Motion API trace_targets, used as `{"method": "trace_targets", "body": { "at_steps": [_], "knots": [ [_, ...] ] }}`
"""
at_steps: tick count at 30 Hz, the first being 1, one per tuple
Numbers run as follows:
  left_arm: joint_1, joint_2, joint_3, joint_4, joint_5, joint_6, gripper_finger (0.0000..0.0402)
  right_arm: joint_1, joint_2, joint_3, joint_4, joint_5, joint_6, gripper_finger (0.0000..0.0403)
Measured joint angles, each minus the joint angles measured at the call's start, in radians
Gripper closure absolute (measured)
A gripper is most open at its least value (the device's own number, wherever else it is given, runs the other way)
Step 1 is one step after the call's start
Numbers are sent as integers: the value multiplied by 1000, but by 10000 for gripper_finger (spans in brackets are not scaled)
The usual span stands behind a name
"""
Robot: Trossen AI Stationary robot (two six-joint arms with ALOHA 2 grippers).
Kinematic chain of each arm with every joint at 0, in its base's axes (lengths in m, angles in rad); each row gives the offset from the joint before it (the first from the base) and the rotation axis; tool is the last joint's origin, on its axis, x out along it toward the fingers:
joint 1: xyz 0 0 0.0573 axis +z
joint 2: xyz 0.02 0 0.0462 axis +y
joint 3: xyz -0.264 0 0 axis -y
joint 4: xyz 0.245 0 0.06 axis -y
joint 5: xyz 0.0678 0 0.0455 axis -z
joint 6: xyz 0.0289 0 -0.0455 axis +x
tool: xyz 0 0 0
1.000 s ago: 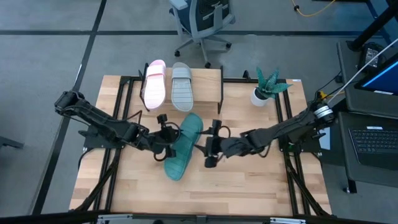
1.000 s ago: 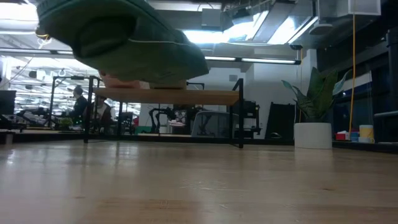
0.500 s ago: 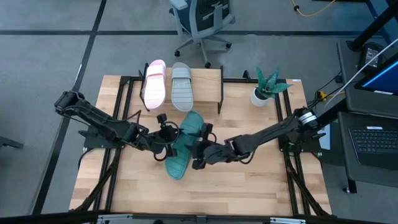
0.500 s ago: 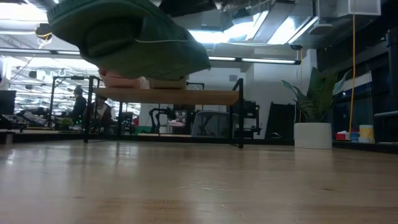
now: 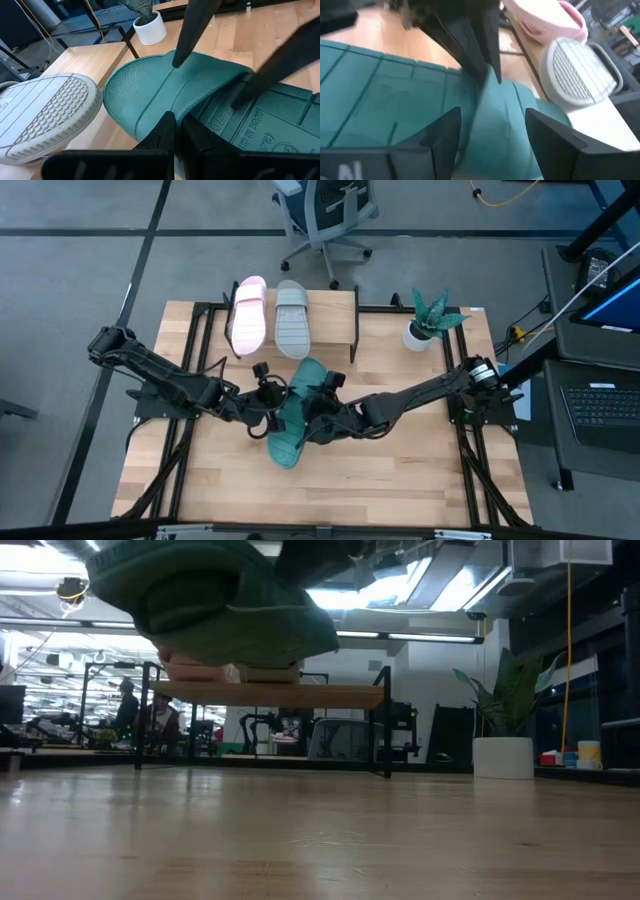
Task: Pick and place slides into the shelf
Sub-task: Put the green pair of slides on the shelf
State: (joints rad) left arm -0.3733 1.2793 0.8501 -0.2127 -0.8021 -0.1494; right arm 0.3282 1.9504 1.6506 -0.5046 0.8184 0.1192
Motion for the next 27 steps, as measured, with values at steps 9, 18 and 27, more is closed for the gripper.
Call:
{"method": "trace_targets", "body": {
  "at_steps": [9,18,27],
  "knots": [
    [-3,0,0,30,9,3,399,-8,0,11,-68,-2,30,218],
    [-3,0,0,44,28,-6,399,-18,0,11,-71,-2,4,246],
    [-4,0,0,45,93,-9,399,-18,0,9,-71,2,3,311]
  ]
}}
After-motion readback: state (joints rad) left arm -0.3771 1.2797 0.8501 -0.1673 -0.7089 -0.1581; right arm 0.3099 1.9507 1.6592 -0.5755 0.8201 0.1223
